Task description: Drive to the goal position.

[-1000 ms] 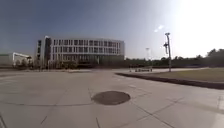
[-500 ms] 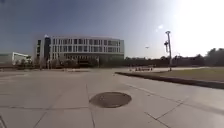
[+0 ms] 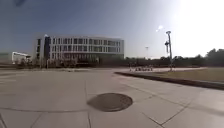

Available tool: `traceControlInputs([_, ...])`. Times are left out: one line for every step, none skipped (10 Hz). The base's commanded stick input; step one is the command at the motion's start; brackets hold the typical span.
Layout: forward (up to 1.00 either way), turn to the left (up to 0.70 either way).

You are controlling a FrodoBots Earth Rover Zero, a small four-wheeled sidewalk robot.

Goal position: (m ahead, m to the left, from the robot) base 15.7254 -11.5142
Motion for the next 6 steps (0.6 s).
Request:
traceControlInputs([0.27, 0.00])
traceControlInputs([0.27, 0.00])
traceControlInputs([0.26, 0.00])
traceControlInputs([0.26, 0.00])
traceControlInputs([0.27, 0.00])
traceControlInputs([0.26, 0.00])
